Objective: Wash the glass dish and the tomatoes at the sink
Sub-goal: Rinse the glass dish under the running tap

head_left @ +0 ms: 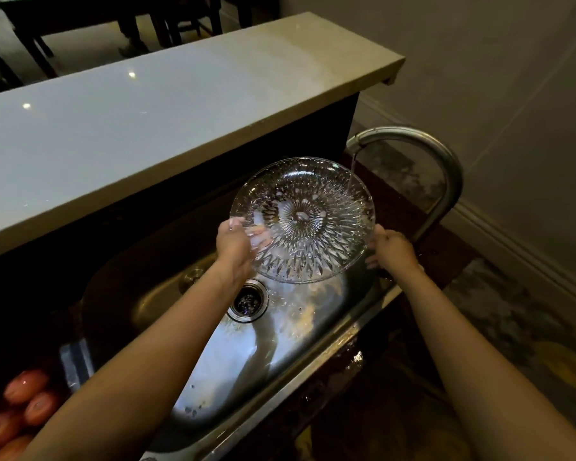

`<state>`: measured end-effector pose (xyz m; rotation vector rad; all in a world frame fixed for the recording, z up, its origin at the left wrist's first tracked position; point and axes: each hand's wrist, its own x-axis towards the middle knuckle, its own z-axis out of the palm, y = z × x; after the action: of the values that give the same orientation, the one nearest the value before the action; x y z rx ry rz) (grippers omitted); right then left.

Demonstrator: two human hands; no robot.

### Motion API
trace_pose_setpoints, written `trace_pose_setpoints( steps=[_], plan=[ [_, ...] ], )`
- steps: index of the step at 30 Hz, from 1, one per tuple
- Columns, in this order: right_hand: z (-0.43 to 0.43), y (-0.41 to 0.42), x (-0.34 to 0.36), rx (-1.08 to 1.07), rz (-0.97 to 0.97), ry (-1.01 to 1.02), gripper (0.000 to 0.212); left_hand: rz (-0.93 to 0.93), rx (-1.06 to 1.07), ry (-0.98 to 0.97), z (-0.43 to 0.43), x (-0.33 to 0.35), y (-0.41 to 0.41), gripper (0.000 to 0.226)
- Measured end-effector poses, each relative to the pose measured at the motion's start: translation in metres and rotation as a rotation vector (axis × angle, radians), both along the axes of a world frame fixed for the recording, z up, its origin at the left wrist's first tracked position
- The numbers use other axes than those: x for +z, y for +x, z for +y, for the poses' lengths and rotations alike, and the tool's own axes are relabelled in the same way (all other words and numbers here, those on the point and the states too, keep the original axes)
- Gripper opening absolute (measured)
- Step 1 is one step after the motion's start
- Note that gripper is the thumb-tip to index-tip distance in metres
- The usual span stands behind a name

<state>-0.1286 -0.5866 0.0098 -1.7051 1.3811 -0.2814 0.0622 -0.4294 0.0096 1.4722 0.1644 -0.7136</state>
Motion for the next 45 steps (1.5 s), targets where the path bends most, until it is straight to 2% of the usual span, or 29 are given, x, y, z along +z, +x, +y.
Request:
trace_pose_setpoints(
  steps=[2, 4, 6, 7, 10, 12, 14, 16, 19, 21, 24, 27, 29, 33, 35, 37, 40, 42, 45],
  plan=[
    [0.003, -0.001, 0.007, -0.04, -0.016, -0.036, 0.048, 0.013, -0.01, -0.032, -0.002, 0.002, -0.001, 0.016],
    [0.007, -0.004, 0.014, -0.082, 0.02, -0.192, 0.051, 0.024, -0.017, -0.044, -0.005, 0.004, -0.001, 0.017],
    [0.013, -0.005, 0.021, -0.092, -0.006, -0.265, 0.052, 0.023, -0.032, -0.052, -0.006, 0.006, -0.003, 0.02],
    [0.017, -0.003, 0.024, -0.089, -0.064, -0.208, 0.053, 0.033, -0.043, -0.069, -0.007, 0.008, -0.004, 0.02],
    [0.026, 0.005, 0.035, -0.158, -0.363, 0.155, 0.051, 0.099, -0.078, -0.1, -0.01, 0.009, -0.002, 0.02],
    [0.028, 0.01, 0.04, -0.159, -0.433, 0.183, 0.048, 0.091, -0.107, -0.053, -0.013, 0.005, 0.0, 0.018],
    [0.03, 0.014, 0.039, -0.13, -0.422, 0.112, 0.04, -0.032, -0.154, 0.048, -0.017, 0.001, 0.0, 0.015],
    [0.036, 0.018, 0.035, -0.143, -0.415, 0.042, 0.03, -0.279, -0.229, 0.229, -0.022, -0.004, -0.004, 0.028],
    [0.04, 0.021, 0.033, -0.213, -0.429, -0.066, 0.023, -0.783, -0.535, 0.685, -0.026, -0.015, -0.013, 0.059],
    [0.037, 0.021, 0.036, -0.239, -0.407, -0.138, 0.025, -0.943, -0.738, 0.777, -0.027, -0.019, -0.026, 0.064],
    [0.032, 0.018, 0.04, -0.206, -0.354, -0.21, 0.028, -1.075, -0.96, 0.564, -0.037, -0.021, -0.058, 0.065],
    [0.036, 0.016, 0.036, -0.188, -0.319, -0.211, 0.036, -1.235, -1.045, 0.329, -0.064, -0.01, -0.082, 0.058],
    [0.04, 0.015, 0.031, -0.194, -0.329, -0.162, 0.039, -1.342, -1.047, 0.305, -0.084, -0.001, -0.079, 0.055],
    [0.04, 0.011, 0.031, -0.242, -0.395, -0.078, 0.043, -1.443, -1.09, 0.343, -0.109, 0.008, -0.04, 0.053],
    [0.037, 0.009, 0.034, -0.289, -0.429, -0.078, 0.041, -1.43, -1.091, 0.384, -0.108, 0.004, -0.009, 0.053],
    [0.034, 0.007, 0.037, -0.335, -0.432, -0.099, 0.041, -1.409, -1.102, 0.515, -0.094, -0.008, 0.019, 0.054],
    [0.03, 0.007, 0.04, -0.346, -0.393, -0.161, 0.044, -1.333, -1.158, 0.638, -0.056, -0.027, 0.023, 0.058],
    [0.03, 0.009, 0.04, -0.32, -0.363, -0.194, 0.044, -1.28, -1.181, 0.581, -0.031, -0.034, -0.002, 0.063],
    [0.036, 0.012, 0.039, -0.271, -0.399, -0.215, 0.043, -1.241, -1.289, 0.342, -0.011, -0.029, -0.049, 0.059]
  ],
)
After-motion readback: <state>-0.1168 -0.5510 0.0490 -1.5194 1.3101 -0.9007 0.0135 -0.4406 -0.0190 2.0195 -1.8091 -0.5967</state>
